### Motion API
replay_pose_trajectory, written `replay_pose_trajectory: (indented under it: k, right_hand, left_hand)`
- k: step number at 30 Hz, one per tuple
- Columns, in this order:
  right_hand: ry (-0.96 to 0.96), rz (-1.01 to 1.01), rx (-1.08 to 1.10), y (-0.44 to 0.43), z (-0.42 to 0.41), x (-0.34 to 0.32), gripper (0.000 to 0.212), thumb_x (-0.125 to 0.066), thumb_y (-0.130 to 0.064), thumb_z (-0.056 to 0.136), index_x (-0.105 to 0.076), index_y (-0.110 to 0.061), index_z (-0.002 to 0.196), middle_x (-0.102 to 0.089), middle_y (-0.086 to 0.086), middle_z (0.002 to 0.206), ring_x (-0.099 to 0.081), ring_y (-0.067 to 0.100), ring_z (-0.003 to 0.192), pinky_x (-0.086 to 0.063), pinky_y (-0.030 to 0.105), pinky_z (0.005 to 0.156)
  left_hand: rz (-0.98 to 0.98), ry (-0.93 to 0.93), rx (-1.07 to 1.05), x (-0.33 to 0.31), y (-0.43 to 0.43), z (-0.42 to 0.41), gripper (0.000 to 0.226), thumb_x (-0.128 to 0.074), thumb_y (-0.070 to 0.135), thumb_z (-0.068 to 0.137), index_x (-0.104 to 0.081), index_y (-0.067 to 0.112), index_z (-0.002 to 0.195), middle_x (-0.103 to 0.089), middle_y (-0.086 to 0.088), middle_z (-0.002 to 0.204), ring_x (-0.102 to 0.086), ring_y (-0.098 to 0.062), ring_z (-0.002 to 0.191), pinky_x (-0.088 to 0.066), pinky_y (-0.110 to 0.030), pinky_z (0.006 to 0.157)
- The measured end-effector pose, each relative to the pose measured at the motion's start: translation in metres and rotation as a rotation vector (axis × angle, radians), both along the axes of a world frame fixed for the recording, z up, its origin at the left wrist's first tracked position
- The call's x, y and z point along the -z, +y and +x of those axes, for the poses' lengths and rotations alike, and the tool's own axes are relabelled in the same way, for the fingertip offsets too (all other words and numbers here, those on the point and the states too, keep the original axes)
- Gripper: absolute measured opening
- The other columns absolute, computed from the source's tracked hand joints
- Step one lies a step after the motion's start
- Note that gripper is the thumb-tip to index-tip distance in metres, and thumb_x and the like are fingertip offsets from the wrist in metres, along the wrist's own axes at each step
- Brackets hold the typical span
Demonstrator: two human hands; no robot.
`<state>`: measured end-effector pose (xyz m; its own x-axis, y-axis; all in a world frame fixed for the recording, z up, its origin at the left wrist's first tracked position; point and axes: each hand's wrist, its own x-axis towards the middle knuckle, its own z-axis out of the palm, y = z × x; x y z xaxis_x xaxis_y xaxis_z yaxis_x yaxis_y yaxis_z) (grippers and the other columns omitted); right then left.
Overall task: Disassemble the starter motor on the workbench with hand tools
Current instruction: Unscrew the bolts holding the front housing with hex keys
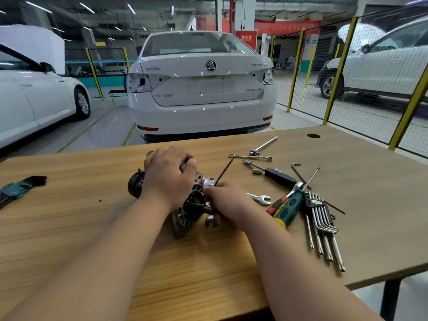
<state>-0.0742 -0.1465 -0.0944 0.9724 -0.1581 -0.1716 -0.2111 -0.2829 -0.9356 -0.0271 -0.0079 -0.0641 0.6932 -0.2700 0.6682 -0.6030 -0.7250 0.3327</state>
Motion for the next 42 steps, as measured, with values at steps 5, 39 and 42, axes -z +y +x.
replay_pose_trajectory:
  k: [5,39,42]
  right_hand:
    - [-0.137,-0.369,-0.169,-0.005,0.007,-0.01,0.03,-0.05,-0.033,0.096,-0.062,-0.007,0.088,-0.059,0.005,0.067,-0.053,0.019,0.052,-0.045,0.032,0.054]
    - [-0.37,-1.129,-0.503,-0.007,0.013,-0.048,0.022,-0.048,-0.031,0.099,-0.055,-0.019,0.081,-0.049,-0.009,0.065,-0.047,0.013,0.058,-0.027,0.023,0.047]
    - [-0.53,-1.342,-0.558,-0.007,0.01,-0.048,0.023,-0.043,-0.03,0.1,-0.06,-0.018,0.089,-0.052,-0.006,0.075,-0.047,0.017,0.066,-0.028,0.024,0.049]
  left_hand:
    - [-0.046,-0.013,-0.062,0.004,0.002,-0.005,0.043,-0.027,0.046,0.086,-0.064,0.025,0.095,-0.061,0.008,0.101,-0.041,-0.011,0.102,-0.017,-0.024,0.086]
    - [-0.091,-0.047,-0.072,0.001,0.016,-0.014,0.045,-0.03,0.029,0.086,-0.071,0.021,0.101,-0.069,0.004,0.103,-0.052,-0.018,0.103,-0.02,-0.025,0.084]
    - [-0.05,-0.09,-0.036,0.006,0.025,-0.015,0.051,-0.026,0.032,0.089,-0.067,0.012,0.114,-0.067,-0.004,0.113,-0.055,-0.025,0.11,-0.026,-0.031,0.096]
